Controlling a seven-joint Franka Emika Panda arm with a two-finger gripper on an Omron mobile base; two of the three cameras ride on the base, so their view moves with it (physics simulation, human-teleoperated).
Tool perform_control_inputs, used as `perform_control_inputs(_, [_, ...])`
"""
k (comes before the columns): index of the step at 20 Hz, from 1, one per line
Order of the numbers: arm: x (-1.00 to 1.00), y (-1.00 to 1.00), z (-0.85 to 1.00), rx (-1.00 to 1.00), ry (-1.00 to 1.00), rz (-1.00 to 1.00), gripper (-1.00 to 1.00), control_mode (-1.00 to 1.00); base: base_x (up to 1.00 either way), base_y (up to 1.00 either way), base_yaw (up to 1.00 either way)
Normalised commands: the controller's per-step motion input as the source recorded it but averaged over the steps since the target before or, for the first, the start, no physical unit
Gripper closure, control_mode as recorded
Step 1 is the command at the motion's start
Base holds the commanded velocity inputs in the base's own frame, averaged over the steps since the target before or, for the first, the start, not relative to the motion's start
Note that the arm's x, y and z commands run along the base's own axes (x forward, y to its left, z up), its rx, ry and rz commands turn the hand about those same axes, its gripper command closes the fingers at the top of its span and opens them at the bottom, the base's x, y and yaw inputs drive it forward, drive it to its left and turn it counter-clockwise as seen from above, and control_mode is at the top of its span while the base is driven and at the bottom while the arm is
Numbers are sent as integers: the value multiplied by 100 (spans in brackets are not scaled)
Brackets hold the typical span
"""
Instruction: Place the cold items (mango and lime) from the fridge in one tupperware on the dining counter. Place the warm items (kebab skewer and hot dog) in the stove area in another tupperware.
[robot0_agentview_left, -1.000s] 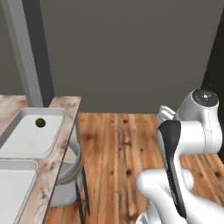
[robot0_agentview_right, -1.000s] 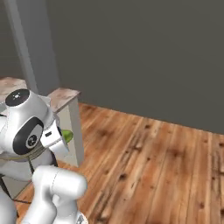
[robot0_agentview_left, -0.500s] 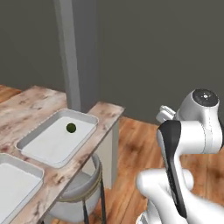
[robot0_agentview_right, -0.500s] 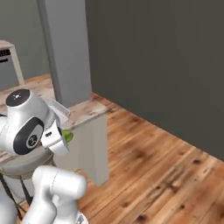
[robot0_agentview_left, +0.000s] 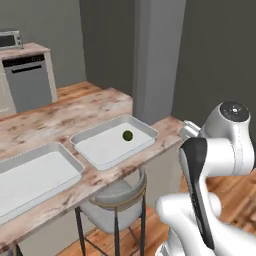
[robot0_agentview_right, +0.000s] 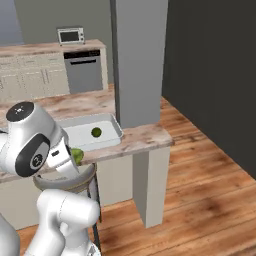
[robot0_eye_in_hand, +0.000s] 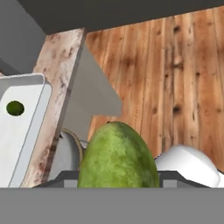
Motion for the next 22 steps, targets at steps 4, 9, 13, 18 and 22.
perform_control_inputs(4, [0,0,0,0,0,0,100,100,22,-59,61])
perform_control_inputs(9, [0,0,0,0,0,0,100,100,17,-83,54])
perform_control_inputs(13, [0,0,0,0,0,0,100,100,25,-62,46])
perform_control_inputs(18, [0,0,0,0,0,0,100,100,34,-42,45])
perform_control_inputs(22, [0,0,0,0,0,0,100,100,45,-27,40])
